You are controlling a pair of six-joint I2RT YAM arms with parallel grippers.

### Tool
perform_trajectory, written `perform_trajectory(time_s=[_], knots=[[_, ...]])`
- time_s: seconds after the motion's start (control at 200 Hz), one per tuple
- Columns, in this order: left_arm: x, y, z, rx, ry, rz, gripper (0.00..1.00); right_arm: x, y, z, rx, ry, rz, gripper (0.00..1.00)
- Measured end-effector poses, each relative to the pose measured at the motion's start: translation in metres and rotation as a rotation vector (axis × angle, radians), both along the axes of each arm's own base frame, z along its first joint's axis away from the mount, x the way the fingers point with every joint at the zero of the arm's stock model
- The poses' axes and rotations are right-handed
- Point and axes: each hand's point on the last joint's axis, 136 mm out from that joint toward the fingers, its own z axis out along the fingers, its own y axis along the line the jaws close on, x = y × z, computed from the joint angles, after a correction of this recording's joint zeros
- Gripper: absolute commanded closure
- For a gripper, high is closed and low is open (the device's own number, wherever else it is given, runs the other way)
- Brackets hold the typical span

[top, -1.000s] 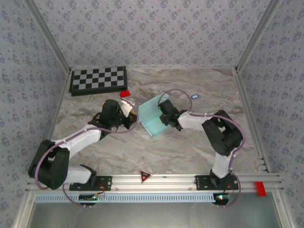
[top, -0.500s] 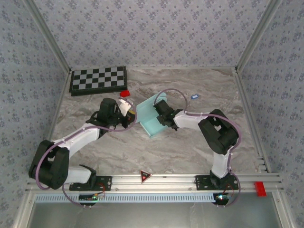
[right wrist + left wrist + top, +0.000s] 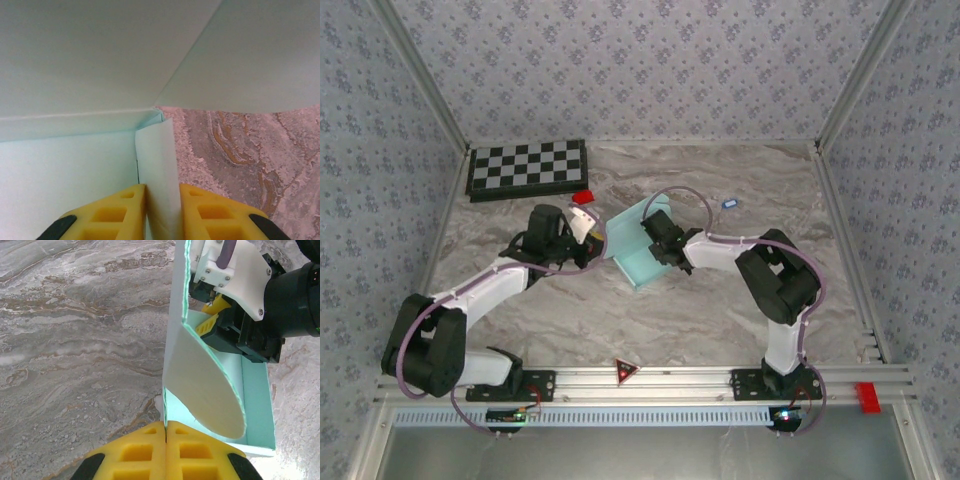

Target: Fold the paper box

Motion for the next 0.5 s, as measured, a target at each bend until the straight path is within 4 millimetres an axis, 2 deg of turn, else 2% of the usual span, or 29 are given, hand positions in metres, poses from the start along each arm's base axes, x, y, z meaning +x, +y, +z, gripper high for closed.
perform_trajectory(time_s=[0.255, 0.5], knots=[[-0.0019, -0.0013, 0.0005, 0.001, 0.006, -0.027, 1.0, -0.0062, -0.0019, -0.0077, 0.02, 0.074, 0.015, 0.73], [-0.003, -0.0022, 0.0014, 0.004, 0.005, -0.04, 1.0, -0.006, -0.0016, -0.0075, 0.02, 0.088, 0.016, 0.77]])
